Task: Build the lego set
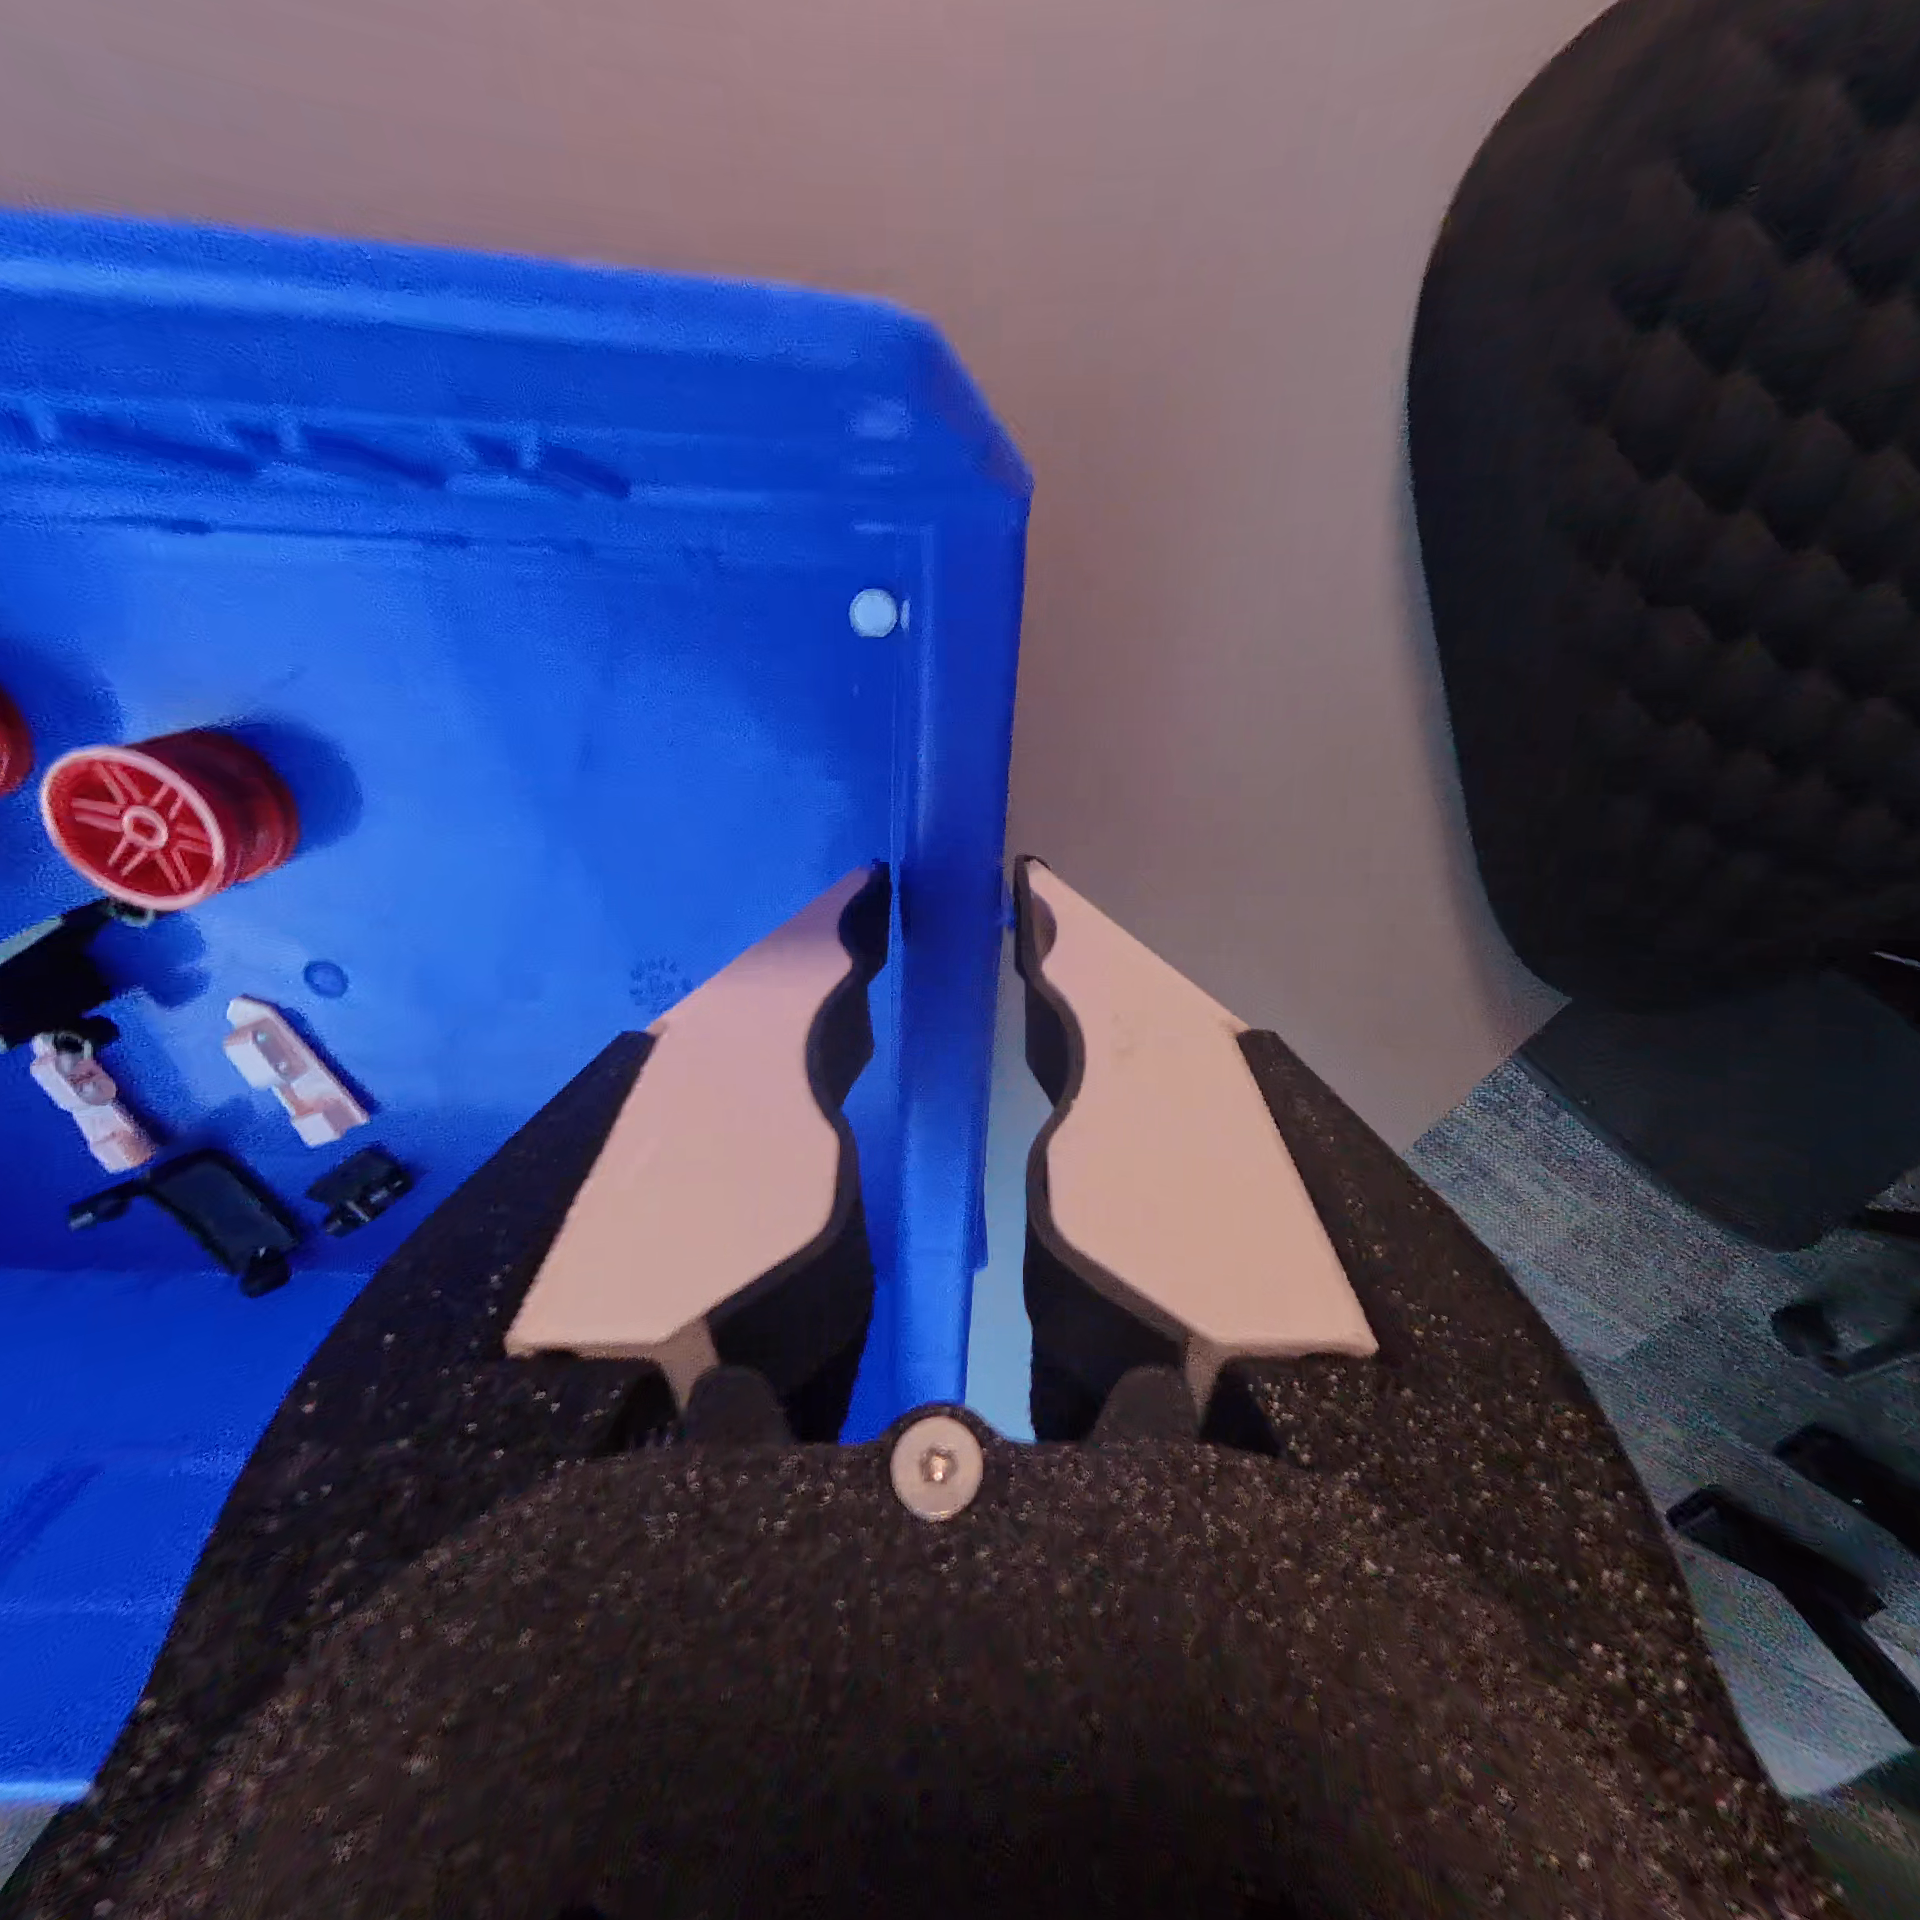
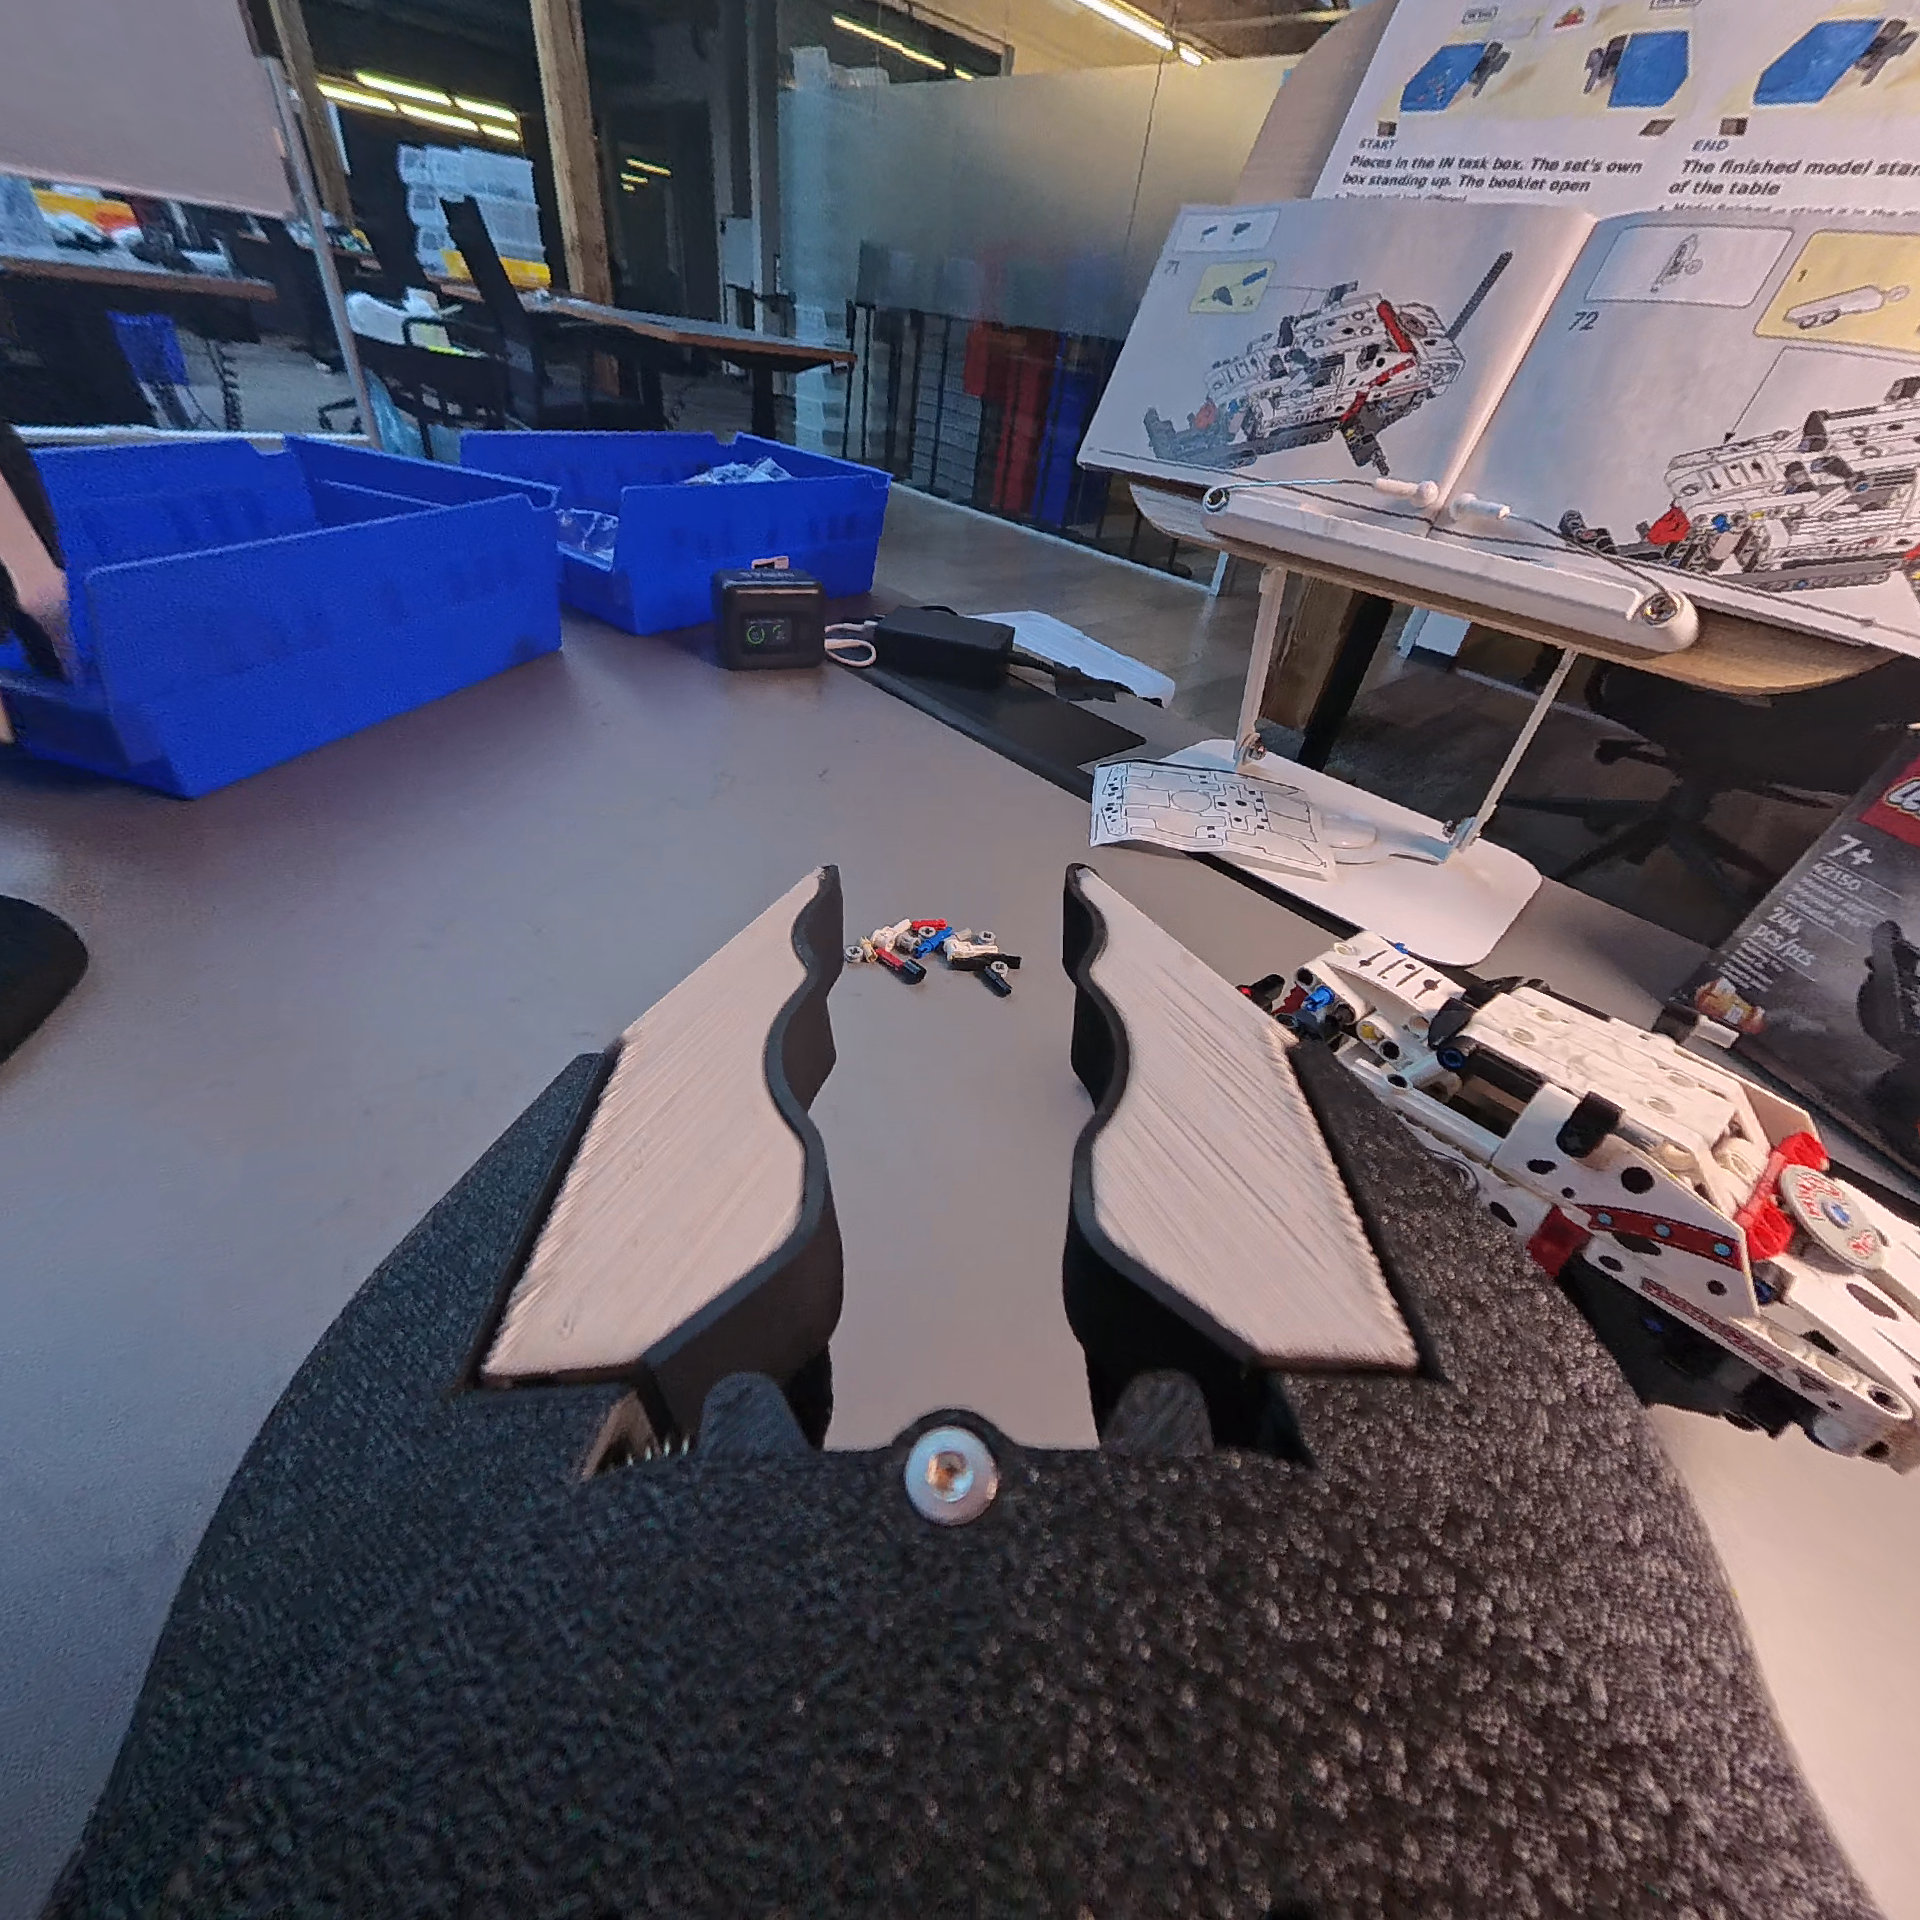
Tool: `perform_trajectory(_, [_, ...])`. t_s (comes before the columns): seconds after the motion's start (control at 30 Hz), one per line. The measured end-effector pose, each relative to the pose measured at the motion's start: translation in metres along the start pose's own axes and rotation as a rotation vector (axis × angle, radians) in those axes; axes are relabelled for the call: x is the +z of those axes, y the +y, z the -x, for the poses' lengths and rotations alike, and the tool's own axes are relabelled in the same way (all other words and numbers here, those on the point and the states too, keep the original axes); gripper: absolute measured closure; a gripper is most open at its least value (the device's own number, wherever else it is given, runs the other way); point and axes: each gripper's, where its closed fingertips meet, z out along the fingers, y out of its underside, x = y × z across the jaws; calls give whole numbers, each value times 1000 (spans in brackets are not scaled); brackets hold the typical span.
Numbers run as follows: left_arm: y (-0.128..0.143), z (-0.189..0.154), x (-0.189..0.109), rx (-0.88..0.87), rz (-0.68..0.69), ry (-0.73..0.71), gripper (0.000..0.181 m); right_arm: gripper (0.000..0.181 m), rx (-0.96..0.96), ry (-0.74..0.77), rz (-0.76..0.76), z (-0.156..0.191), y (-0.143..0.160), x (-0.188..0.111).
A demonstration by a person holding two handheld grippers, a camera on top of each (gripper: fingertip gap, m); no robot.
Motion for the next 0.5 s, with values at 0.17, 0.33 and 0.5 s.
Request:
perform_trajectory(0.17, [-49, 16, 8, -19, -59, -81, 160, 141, 20, 11, -28, -5, -2, -6])
perform_trajectory(0.33, [-88, 41, 13, -101, -125, -145, 159, 142, 70, -8, -40, -5, -1, -8])
perform_trajectory(0.5, [-96, 54, -25, -156, -234, -133, 141, 142, 63, -5, -56, -7, -3, -14])
